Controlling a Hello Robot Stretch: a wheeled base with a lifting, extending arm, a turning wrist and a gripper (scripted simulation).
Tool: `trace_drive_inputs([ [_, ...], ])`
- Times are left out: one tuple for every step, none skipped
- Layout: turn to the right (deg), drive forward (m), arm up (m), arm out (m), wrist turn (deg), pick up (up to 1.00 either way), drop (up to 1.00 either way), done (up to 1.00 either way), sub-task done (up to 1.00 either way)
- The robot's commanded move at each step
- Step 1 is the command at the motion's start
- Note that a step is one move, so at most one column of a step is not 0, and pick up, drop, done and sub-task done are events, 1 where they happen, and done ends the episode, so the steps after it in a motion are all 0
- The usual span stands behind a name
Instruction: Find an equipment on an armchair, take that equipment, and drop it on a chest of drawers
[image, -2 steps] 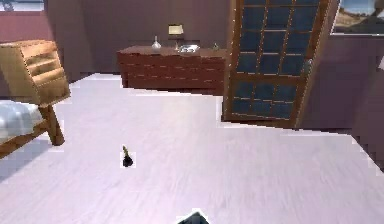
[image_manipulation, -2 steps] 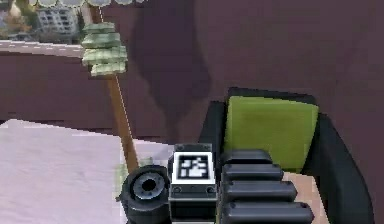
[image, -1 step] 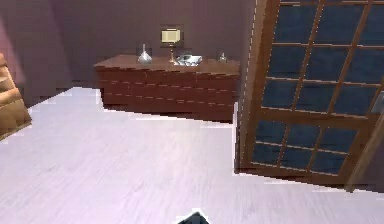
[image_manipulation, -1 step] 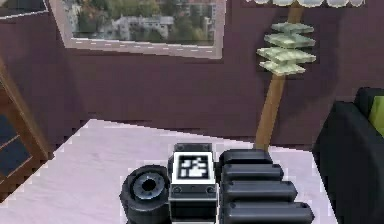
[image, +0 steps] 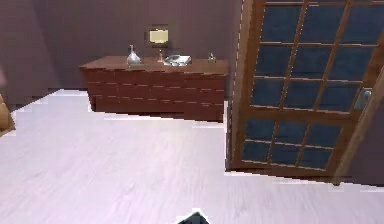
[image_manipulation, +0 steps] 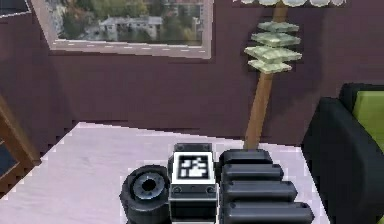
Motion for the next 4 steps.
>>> trace_drive_inputs([
  [0.0,0.8,0.0,0.0,0.0,0.0,0.0,0.0,0.0],
  [-27.0,0.0,0.0,0.0,0.0,0.0,0.0,0.0,0.0],
  [0.0,1.0,0.0,0.0,0.0,0.0,0.0,0.0,0.0],
  [-3.0,0.0,0.0,0.0,0.0,0.0,0.0,0.0,0.0],
])
